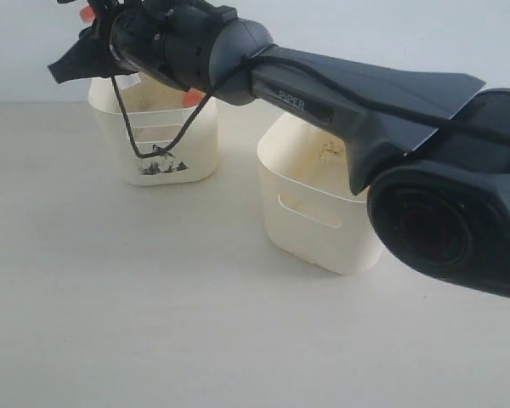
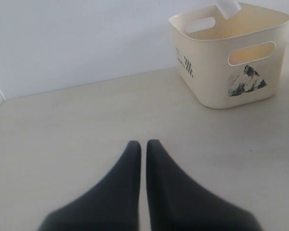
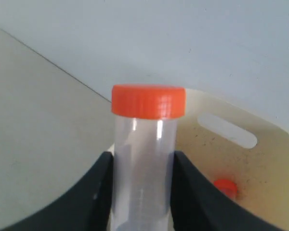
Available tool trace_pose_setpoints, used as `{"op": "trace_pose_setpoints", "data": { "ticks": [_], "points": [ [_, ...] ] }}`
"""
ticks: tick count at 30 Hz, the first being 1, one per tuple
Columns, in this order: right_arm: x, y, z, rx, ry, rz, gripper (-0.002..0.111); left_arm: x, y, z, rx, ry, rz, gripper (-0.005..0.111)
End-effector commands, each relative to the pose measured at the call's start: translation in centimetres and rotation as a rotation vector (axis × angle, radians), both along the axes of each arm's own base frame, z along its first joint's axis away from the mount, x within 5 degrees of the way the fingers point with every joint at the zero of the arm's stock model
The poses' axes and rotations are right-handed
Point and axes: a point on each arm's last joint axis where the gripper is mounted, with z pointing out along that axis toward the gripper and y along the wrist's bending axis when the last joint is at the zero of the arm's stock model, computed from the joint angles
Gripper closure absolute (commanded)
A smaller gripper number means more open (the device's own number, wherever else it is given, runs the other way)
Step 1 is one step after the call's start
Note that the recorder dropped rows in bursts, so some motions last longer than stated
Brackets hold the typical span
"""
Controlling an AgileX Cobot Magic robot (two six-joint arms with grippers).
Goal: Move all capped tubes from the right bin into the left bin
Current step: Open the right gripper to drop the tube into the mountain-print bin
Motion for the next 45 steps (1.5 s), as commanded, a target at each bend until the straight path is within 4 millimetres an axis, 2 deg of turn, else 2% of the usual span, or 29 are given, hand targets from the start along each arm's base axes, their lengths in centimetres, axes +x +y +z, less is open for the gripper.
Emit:
{"op": "trace_pose_setpoints", "data": {
  "ticks": [1,2,3,4,6,7,8,13,17,23,26,28,31,35,38,41,45],
  "points": [
    [0.2,0.2,-0.2,-0.001,-0.017,0.006,0.055,0.0,0.0,0.2,-0.017,-0.012,-0.001,0.102],
    [0.3,0.2,-0.3,-0.012,-0.028,0.010,0.040,0.0,0.0,0.2,-0.017,-0.012,-0.001,0.102],
    [0.3,0.1,-0.4,-0.025,-0.033,0.007,0.038,0.0,0.0,0.2,-0.017,-0.012,-0.001,0.102],
    [0.3,0.0,-0.5,-0.037,-0.022,-0.007,0.042,0.0,0.0,0.2,-0.017,-0.012,-0.001,0.102],
    [-0.2,-0.4,0.0,-0.047,0.030,-0.059,0.077,0.0,0.0,0.2,-0.017,-0.012,-0.001,0.102],
    [-0.5,-0.6,0.5,-0.040,0.061,-0.087,0.103,0.0,0.0,0.2,-0.017,-0.012,-0.001,0.102],
    [-1.1,-0.8,1.3,-0.024,0.108,-0.125,0.105,0.0,0.0,0.2,-0.017,-0.012,-0.001,0.102],
    [-4.4,-0.7,5.0,-0.128,0.146,-0.151,0.108,0.0,0.0,0.2,-0.017,-0.012,-0.001,0.102],
    [-9.2,0.8,8.0,-0.240,0.158,-0.105,0.108,0.0,0.0,0.2,-0.017,-0.012,-0.001,0.102],
    [-16.2,3.4,10.0,-0.394,0.209,0.028,0.108,0.0,0.0,0.2,-0.017,-0.012,-0.001,0.102],
    [-19.4,3.9,10.8,-0.474,0.236,0.089,0.108,0.0,0.0,0.2,-0.017,-0.012,-0.001,0.102],
    [-21.0,4.3,11.7,-0.482,0.213,0.131,0.108,0.0,0.0,0.2,-0.017,-0.012,-0.001,0.102],
    [-22.3,3.9,13.1,-0.469,0.205,0.181,0.108,0.0,0.0,0.2,-0.017,-0.012,-0.001,0.102],
    [-24.1,2.0,14.9,-0.449,0.256,0.277,0.108,0.0,0.0,0.2,-0.017,-0.012,-0.001,0.102],
    [-25.4,-0.7,15.4,-0.485,0.271,0.278,0.108,0.0,0.0,0.2,-0.017,-0.012,-0.001,0.102],
    [-25.8,-4.7,15.4,-0.504,0.293,0.189,0.108,0.0,0.0,0.2,-0.017,-0.012,-0.001,0.102],
    [-25.9,-11.1,15.2,-0.467,0.282,-0.044,0.108,0.0,0.0,0.2,-0.017,-0.012,-0.001,0.102]
  ]
}}
